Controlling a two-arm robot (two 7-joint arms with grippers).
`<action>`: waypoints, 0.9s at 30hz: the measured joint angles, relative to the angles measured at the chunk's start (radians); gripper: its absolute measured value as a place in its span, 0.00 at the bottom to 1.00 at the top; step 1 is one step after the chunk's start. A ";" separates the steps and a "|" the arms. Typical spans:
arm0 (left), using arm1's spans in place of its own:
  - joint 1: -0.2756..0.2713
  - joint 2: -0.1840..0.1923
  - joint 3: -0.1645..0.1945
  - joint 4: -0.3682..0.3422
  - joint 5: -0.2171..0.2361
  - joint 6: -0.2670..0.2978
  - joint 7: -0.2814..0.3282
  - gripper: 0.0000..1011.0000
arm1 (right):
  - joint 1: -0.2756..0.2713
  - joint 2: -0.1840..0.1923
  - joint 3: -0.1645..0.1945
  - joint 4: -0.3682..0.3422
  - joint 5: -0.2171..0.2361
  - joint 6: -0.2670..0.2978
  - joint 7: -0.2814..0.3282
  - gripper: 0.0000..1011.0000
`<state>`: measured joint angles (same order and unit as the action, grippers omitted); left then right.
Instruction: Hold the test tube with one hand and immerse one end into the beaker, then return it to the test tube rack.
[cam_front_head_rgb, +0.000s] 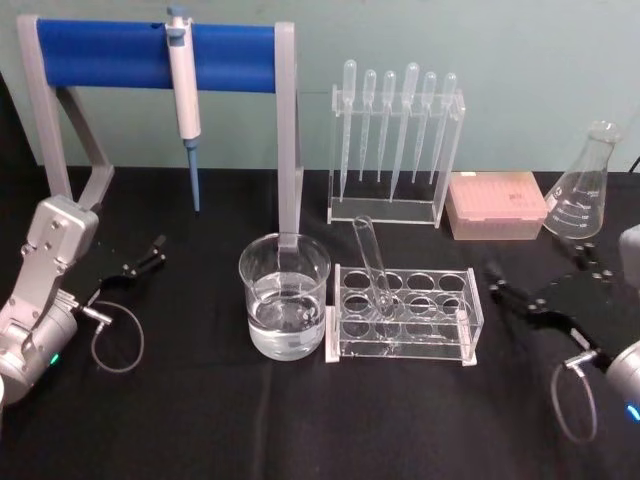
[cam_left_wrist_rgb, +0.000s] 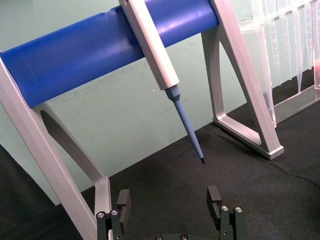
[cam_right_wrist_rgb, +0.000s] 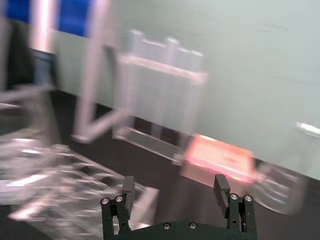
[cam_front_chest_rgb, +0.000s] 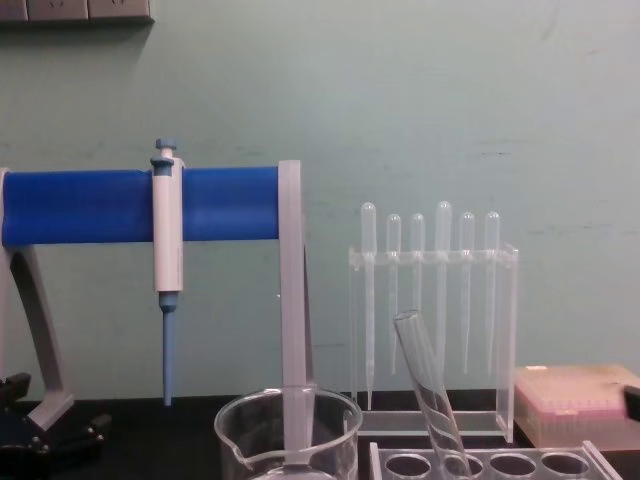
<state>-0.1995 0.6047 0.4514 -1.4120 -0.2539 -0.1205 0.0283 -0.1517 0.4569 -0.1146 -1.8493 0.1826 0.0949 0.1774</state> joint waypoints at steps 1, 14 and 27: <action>0.000 0.000 0.000 0.000 0.000 0.000 0.000 0.99 | 0.005 -0.015 0.008 0.025 -0.029 -0.010 -0.039 0.99; 0.000 0.000 0.000 0.000 0.000 0.000 0.000 0.99 | 0.064 -0.119 0.013 0.240 -0.157 -0.094 -0.176 0.99; 0.000 0.000 0.000 0.000 0.000 0.000 0.000 0.99 | 0.066 -0.122 0.012 0.245 -0.163 -0.098 -0.179 0.99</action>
<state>-0.1995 0.6047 0.4514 -1.4120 -0.2540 -0.1205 0.0283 -0.0854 0.3351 -0.1022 -1.6043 0.0200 -0.0035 -0.0020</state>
